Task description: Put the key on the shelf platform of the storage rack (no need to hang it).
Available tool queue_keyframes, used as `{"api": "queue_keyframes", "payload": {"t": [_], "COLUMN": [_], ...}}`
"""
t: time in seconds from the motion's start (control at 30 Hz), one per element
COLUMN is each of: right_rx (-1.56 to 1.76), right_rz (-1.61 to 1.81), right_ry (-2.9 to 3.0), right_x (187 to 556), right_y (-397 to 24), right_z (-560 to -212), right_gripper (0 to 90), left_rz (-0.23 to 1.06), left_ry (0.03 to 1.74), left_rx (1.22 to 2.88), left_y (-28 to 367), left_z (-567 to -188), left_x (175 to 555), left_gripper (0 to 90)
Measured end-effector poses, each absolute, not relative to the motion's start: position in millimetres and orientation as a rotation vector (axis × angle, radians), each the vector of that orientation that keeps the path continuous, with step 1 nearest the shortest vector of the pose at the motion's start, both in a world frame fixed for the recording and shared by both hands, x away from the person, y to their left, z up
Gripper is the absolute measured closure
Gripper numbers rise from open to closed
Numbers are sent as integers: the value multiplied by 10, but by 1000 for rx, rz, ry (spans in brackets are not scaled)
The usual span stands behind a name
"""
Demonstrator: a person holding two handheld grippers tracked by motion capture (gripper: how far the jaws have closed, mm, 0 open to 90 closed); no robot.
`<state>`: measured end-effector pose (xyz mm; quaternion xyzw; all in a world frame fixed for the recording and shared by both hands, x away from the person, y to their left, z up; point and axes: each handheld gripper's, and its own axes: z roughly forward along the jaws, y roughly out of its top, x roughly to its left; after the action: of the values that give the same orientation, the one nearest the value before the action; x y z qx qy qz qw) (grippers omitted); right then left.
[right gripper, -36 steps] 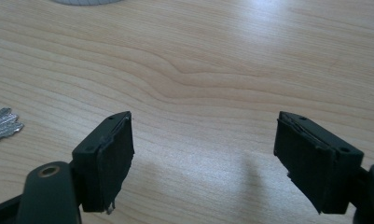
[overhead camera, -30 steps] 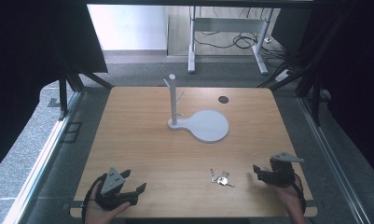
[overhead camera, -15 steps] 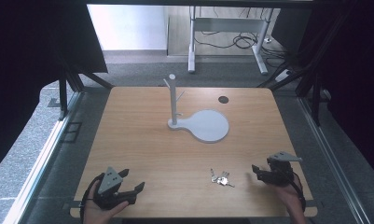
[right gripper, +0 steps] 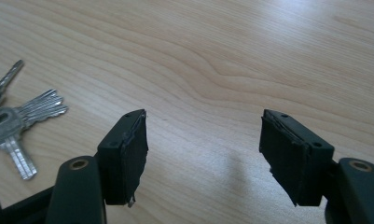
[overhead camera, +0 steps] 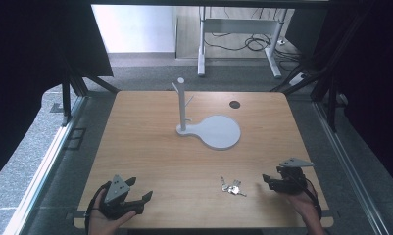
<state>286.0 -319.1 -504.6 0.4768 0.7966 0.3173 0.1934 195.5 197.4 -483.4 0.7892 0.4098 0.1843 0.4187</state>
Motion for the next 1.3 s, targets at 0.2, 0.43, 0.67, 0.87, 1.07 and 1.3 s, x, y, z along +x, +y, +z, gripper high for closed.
{"api": "queue_keyframes", "payload": {"t": [0.2,0.43,0.67,0.87,1.07,1.3], "right_rx": [1275,1216,1141,1074,1008,974], "right_rz": [833,798,787,776,731,690], "right_ry": [2309,2363,2430,2498,2594,2647], "right_x": [2870,2892,2908,2920,2918,2921], "right_y": [-3084,-2981,-2828,-2641,-2476,-2385], "right_z": [-4903,-4732,-4661,-4652,-4640,-4692], "right_gripper": [335,339,343,344,346,349], "left_rz": [445,465,462,474,471,471], "left_ry": [1018,1019,1023,1014,1013,1013], "left_rx": [1989,1973,1980,1974,1978,1980], "left_y": [1961,1971,1965,1972,1973,1974], "left_z": [-4860,-4803,-4823,-4778,-4784,-4789], "left_x": [1976,1940,1953,1918,1927,1927], "left_gripper": [263,263,263,263,263,263]}}
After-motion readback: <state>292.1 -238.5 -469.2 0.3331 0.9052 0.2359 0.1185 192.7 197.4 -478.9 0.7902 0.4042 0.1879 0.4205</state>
